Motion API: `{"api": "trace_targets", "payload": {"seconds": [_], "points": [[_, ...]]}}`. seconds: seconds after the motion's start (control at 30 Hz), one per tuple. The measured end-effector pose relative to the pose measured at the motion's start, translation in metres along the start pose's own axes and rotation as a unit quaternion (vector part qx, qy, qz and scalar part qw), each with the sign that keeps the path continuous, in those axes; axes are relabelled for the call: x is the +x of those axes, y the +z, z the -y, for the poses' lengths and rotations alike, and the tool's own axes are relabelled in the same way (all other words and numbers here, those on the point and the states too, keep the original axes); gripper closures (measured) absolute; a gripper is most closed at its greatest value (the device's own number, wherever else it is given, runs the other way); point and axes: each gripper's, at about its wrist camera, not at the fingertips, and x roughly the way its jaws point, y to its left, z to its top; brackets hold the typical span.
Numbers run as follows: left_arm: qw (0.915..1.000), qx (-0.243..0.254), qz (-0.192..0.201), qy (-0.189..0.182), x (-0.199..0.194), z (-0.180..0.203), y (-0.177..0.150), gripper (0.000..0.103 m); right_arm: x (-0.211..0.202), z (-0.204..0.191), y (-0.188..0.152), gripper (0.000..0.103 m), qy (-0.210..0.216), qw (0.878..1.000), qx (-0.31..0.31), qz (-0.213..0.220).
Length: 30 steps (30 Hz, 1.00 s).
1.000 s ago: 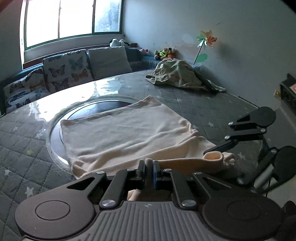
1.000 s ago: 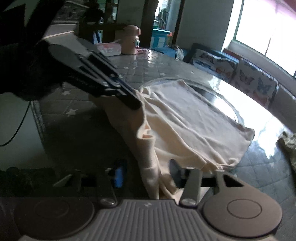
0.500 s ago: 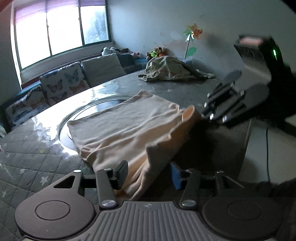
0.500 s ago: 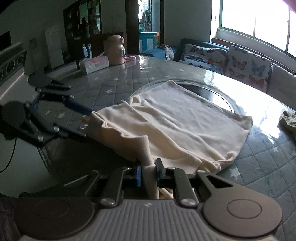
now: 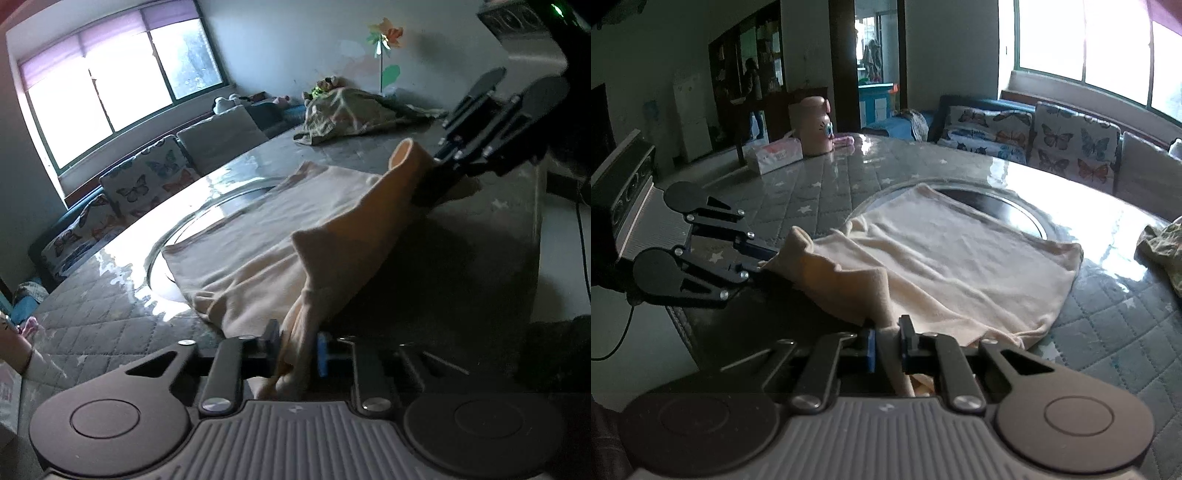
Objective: Fold clothes
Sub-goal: 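Grasp the hem with both grippers and lift it toward the collar, then lay the hem over the collar and open both grippers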
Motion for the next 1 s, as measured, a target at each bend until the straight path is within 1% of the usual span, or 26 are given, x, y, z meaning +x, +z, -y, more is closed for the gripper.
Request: {"api": "trace_targets", "payload": {"seconds": [0.17, 0.33, 0.4, 0.47, 0.53, 0.7, 0.8, 0.83, 1.0], "points": [[0.9996, 0.01, 0.014, -0.021, -0.03, 0.007, 0.002, 0.091, -0.024, -0.01, -0.001, 0.092, 0.011, 1.0, -0.011, 0.017], [0.9973, -0.026, 0.02, -0.066, -0.076, 0.012, 0.001, 0.091, -0.065, -0.024, -0.009, 0.092, 0.041, 0.999, 0.003, 0.019], [0.996, -0.041, 0.023, -0.076, -0.089, 0.013, 0.001, 0.091, -0.077, -0.03, -0.01, 0.092, 0.051, 0.999, 0.007, 0.018], [0.9955, -0.05, 0.021, -0.077, -0.091, 0.012, 0.004, 0.091, -0.082, -0.033, -0.009, 0.092, 0.054, 0.998, 0.008, 0.012], [0.995, -0.062, 0.022, -0.075, -0.086, 0.006, 0.007, 0.091, -0.079, -0.03, -0.006, 0.093, 0.052, 0.999, 0.01, 0.01], [0.9912, -0.114, 0.016, -0.066, -0.06, -0.02, 0.021, 0.091, -0.062, -0.009, 0.012, 0.093, 0.048, 0.998, 0.039, 0.015], [0.9896, -0.129, 0.017, -0.061, -0.041, -0.035, 0.036, 0.091, -0.046, 0.009, 0.026, 0.093, 0.043, 0.997, 0.055, 0.016], [0.9894, -0.132, 0.014, -0.059, -0.032, -0.041, 0.04, 0.093, -0.041, 0.015, 0.029, 0.093, 0.042, 0.997, 0.058, 0.013], [0.9883, -0.144, -0.007, -0.049, 0.02, -0.07, 0.062, 0.093, 0.001, 0.057, 0.051, 0.093, 0.03, 0.996, 0.084, -0.01]]}}
